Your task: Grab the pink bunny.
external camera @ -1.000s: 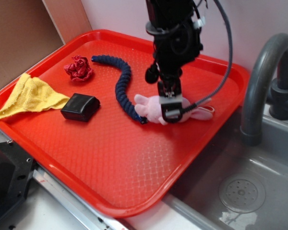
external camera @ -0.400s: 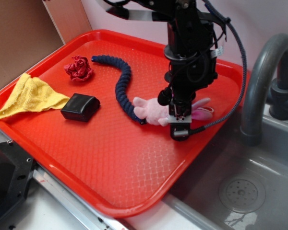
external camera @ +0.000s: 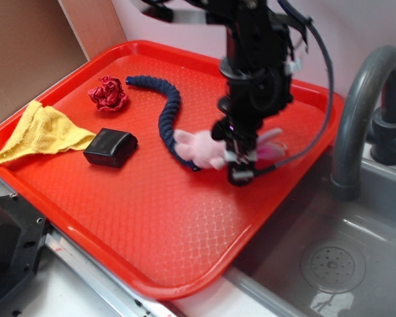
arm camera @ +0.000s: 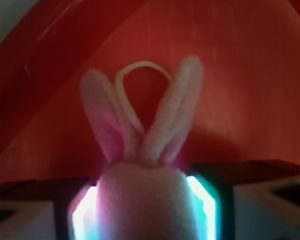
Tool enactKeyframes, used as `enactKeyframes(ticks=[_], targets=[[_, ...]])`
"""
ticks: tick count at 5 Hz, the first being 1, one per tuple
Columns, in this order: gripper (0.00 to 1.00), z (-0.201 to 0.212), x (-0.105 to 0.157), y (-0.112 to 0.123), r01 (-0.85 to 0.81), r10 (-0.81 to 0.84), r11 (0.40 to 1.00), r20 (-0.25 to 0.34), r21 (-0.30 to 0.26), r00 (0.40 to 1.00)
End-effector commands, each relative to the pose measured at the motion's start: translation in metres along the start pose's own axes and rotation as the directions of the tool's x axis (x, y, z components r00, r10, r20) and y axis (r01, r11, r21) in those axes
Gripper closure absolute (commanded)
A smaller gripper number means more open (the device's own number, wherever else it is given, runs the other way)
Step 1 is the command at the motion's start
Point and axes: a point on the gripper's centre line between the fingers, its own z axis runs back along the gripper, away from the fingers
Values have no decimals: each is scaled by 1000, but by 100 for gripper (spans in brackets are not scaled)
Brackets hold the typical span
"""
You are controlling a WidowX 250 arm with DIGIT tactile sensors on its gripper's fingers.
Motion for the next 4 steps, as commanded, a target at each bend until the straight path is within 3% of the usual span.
enactKeyframes(ticks=[1, 2, 3, 4], targets=[[100, 95, -66, 59, -401, 409, 912, 105, -87, 907], [100, 137, -125, 66, -612, 619, 785, 156, -97, 769], [100, 148, -149, 59, -761, 768, 635, 211, -132, 605], [100, 138, -144, 65, -720, 726, 687, 128, -93, 676]])
